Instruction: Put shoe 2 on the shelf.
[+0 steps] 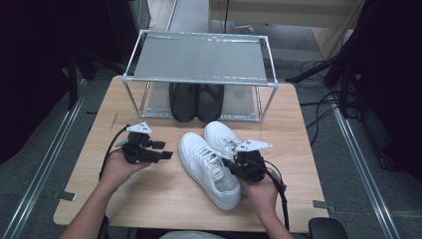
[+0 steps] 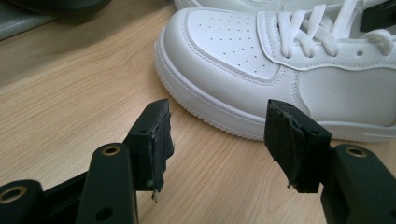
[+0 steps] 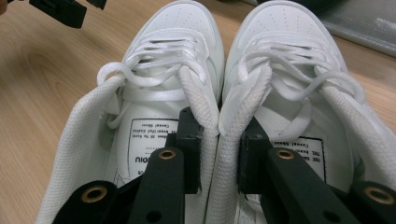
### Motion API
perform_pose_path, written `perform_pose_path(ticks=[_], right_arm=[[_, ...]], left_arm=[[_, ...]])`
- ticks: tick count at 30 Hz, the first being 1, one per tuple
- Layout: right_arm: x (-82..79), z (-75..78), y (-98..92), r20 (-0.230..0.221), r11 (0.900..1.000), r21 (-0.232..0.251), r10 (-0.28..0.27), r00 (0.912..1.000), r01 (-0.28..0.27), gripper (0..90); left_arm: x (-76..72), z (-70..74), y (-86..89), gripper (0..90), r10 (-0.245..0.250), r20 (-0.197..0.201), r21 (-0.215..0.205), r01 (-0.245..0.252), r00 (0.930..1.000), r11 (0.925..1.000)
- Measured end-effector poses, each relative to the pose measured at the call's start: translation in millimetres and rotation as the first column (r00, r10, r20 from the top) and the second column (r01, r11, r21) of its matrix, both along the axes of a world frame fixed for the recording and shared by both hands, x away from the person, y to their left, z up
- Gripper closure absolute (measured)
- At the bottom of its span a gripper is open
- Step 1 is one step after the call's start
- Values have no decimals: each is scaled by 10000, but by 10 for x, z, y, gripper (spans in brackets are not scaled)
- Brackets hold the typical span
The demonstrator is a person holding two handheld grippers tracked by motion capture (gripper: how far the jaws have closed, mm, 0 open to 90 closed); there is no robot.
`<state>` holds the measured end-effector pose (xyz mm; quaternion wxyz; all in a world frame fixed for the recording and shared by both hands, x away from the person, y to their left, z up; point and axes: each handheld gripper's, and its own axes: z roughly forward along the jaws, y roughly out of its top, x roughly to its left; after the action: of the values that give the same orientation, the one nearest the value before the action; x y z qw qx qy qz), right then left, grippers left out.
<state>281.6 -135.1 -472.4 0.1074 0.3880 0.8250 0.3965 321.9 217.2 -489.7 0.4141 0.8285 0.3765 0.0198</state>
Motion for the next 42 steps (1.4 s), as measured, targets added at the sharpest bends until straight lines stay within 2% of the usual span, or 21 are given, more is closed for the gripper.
perform_pose_path(ticks=[4,8,14,17,23,28,32,34,37,42], right_arm=[[8,49,-27,16,9994,-127,308,9995,-308,764],[33,99,-69,47,9962,-187,847,9964,-846,764],[143,197,-183,-174,9837,-151,1788,9837,-1791,763],[222,232,-239,-134,9719,-181,2344,9721,-2346,763],[379,269,-292,-251,9381,-371,3437,9387,-3445,762],[520,268,-317,-540,9214,54,3884,9199,-3887,761],[602,311,-282,-590,9055,-82,4232,9041,-4243,761],[642,342,-264,-509,8980,-165,4383,8974,-4396,760],[714,395,-251,-396,8930,22,4497,8923,-4500,760],[812,528,-212,-23,8758,121,4826,8759,-4825,761]], left_arm=[[1,1,11,416,44,2,-39,-44,10000,10000],[-2,-1,31,416,73,-1,13,-73,10000,10000],[-3,-8,91,415,249,7,43,-249,9997,9997],[-3,-12,110,414,327,14,68,-327,9995,9994],[-22,-13,140,410,430,63,127,-431,9991,9990],[-51,-17,175,408,562,98,181,-564,9984,9982],[-88,-28,208,407,700,177,219,-704,9974,9973],[-106,-28,229,406,755,159,182,-758,9970,9970],[-125,-33,265,405,861,209,166,-864,9961,9961],[-166,-43,308,403,1016,194,179,-1019,9946,9946]])
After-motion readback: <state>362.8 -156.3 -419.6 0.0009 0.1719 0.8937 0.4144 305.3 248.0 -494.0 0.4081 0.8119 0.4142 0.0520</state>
